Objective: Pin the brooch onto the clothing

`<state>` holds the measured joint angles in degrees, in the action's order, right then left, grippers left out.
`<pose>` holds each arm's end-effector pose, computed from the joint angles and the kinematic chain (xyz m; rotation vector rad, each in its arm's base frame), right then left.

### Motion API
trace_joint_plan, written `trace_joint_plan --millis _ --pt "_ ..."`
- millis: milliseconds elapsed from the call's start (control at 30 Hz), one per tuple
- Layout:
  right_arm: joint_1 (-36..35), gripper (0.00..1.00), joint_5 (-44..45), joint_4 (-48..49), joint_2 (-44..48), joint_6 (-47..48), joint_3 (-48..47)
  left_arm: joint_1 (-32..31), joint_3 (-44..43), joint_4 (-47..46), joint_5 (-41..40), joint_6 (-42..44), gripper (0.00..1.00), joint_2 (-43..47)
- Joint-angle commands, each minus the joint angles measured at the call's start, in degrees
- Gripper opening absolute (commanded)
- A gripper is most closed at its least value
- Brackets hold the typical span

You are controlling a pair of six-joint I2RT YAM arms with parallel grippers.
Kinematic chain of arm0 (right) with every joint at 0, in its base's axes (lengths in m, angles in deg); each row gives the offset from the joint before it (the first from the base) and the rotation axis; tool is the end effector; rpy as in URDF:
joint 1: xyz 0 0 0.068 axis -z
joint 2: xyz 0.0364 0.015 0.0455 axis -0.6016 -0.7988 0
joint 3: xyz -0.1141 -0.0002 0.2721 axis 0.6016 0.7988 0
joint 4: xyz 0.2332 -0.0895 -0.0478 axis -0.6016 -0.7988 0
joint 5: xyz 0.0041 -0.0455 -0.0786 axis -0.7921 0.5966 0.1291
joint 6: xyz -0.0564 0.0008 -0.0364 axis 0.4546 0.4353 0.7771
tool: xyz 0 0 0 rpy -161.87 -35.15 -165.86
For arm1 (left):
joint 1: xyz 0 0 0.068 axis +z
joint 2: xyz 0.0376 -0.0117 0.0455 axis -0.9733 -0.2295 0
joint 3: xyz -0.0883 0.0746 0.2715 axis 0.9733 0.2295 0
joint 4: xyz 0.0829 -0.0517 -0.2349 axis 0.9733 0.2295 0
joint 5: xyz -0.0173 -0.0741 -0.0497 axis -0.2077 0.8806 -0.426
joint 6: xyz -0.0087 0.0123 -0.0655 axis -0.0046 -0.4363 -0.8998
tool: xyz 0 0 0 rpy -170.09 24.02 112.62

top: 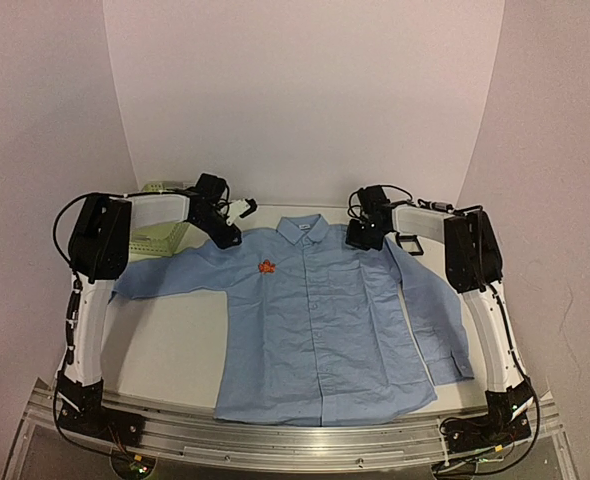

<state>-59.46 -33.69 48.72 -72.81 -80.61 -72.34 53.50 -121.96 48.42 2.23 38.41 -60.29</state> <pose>0.5341 0.2162 0.1348 0.1188 2.4426 0.2839 0.4826 -0.2155 0.1788 1.1545 2.1742 -0.1275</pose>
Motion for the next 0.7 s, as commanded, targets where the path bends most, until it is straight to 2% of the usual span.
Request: trace_joint_plan --millis 0,167,300,433,667 --pt "0.80 0.00 0.26 1.23 -0.77 -4.47 1.21 0.02 -3.45 -3.02 -5.50 -3.53 0.35 -4.82" --pt "2.55 0.00 -2.06 3.14 -3.41 -10.17 0.96 0.19 -5.61 -5.85 -10.44 -3.59 0.35 -10.59" --pt "3.14 0.00 -1.93 4.39 -4.54 -13.62 -0.11 0.91 -15.03 -5.32 -13.14 -5.51 0.34 -16.97" --pt "4.23 0.00 -1.70 5.79 -4.98 -16.20 0.17 0.90 -19.64 -6.57 -13.44 -5.91 0.34 -20.42" --pt "4.81 0.00 -3.54 7.85 -5.65 -11.78 -1.88 0.86 -20.02 -7.21 -12.13 -5.56 0.34 -20.61"
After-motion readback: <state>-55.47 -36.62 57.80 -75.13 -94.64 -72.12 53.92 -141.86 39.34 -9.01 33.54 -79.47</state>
